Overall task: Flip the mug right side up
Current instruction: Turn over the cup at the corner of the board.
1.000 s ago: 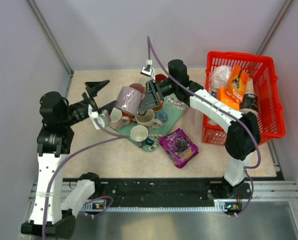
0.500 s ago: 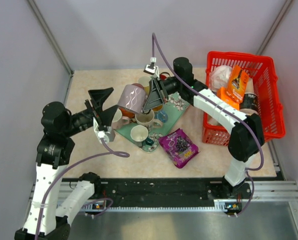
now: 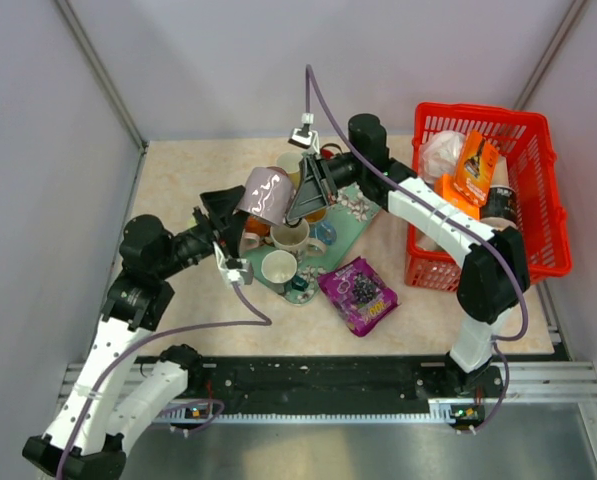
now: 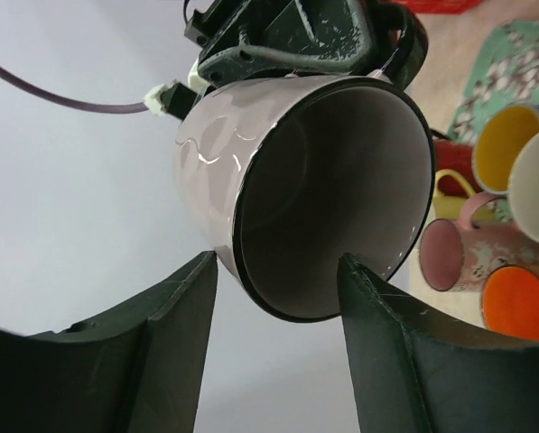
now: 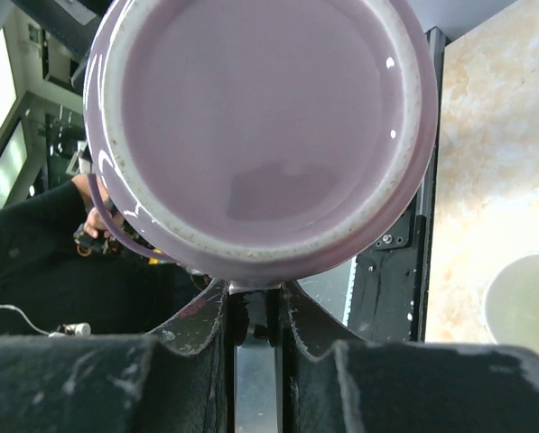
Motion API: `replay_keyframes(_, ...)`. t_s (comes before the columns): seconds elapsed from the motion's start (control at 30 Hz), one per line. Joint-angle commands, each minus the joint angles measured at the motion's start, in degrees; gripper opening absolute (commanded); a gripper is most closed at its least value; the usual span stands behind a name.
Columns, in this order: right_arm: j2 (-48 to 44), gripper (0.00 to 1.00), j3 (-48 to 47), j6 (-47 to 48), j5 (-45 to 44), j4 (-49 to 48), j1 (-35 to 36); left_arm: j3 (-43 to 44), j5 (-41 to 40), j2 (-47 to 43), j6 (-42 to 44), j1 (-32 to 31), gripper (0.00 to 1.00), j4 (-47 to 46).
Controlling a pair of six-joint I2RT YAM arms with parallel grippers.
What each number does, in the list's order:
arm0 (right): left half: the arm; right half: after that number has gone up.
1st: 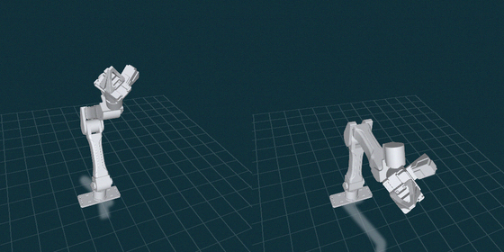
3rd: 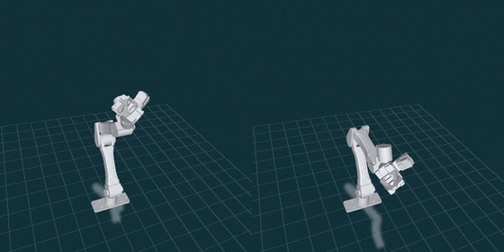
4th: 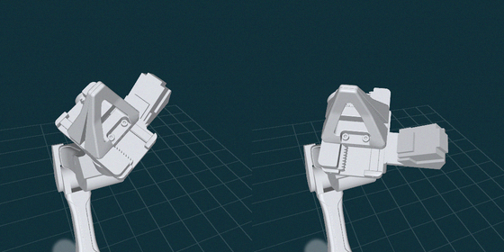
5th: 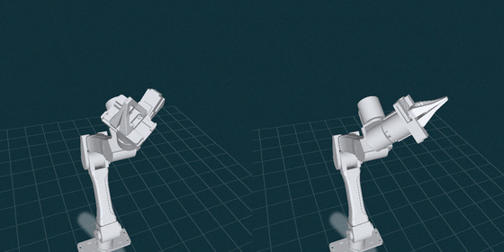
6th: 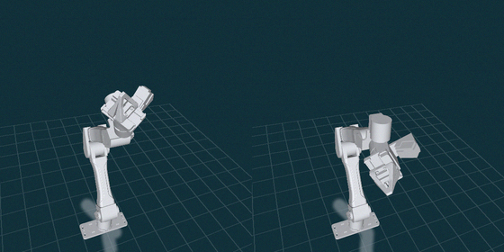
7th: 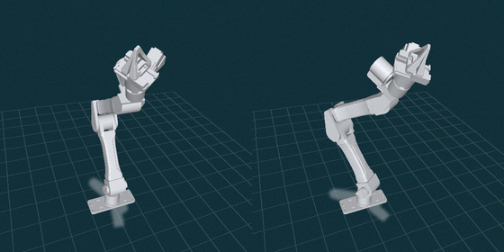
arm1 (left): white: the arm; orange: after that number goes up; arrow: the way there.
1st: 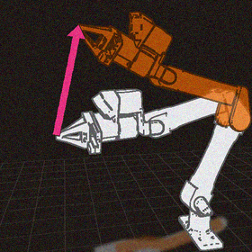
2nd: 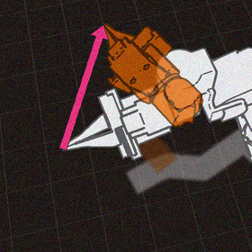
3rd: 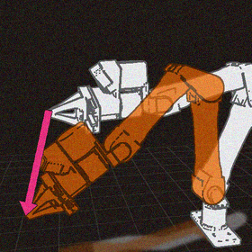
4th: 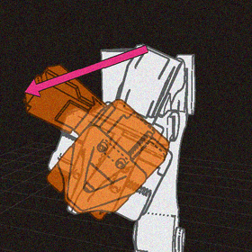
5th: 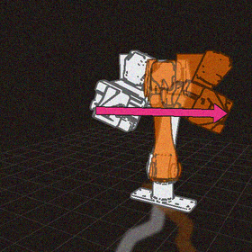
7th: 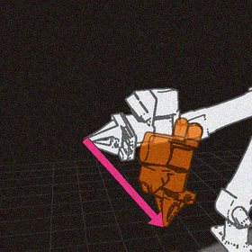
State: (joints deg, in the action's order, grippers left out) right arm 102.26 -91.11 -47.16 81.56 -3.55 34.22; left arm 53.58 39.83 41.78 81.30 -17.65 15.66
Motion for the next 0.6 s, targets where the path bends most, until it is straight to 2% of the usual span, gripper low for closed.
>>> replay_keyframes(0.0,-2.77,0.0,-1.17,-1.09,3.25,-4.01,0.41,-4.45,-9.41,1.37,0.01,-2.91,0.57,-19.69)
replay_keyframes(0.13,-2.42,0.0,-0.3,-1.8,4.13,-4.01,1.46,-3.22,-14.25,3.39,-1.75,-5.64,0.42,-21.29)
replay_keyframes(0.27,-1.71,0.0,-0.56,-1.45,3.43,-2.69,1.55,-1.9,-15.05,4.01,-2.54,-7.22,0.25,-17.95)
replay_keyframes(0.37,-1.36,0.0,-0.73,-1.54,3.26,-2.6,1.55,-1.73,-15.49,3.4,-2.81,-8.19,0.0,-13.92)
replay_keyframes(0.5,-1.01,0.3,-0.39,-1.45,2.64,-2.69,1.47,-1.73,-16.45,1.82,-5.79,-9.07,0.0,-10.05)
replay_keyframes(0.57,-0.92,0.43,-0.3,-1.27,2.29,-3.04,0.85,-0.15,-17.94,1.11,-8.07,-9.33,0.0,-4.88)
